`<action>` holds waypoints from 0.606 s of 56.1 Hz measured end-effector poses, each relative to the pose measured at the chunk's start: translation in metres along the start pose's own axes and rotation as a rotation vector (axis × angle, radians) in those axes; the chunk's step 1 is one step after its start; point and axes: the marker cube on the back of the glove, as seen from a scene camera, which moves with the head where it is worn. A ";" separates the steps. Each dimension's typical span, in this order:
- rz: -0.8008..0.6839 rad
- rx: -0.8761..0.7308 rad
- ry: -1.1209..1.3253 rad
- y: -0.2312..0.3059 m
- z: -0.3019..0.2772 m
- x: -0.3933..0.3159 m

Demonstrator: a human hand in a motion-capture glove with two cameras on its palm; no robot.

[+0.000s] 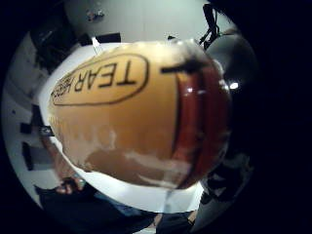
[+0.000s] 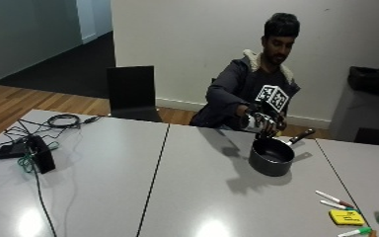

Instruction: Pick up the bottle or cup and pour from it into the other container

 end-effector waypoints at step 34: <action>-0.222 0.049 0.291 0.013 0.025 -0.078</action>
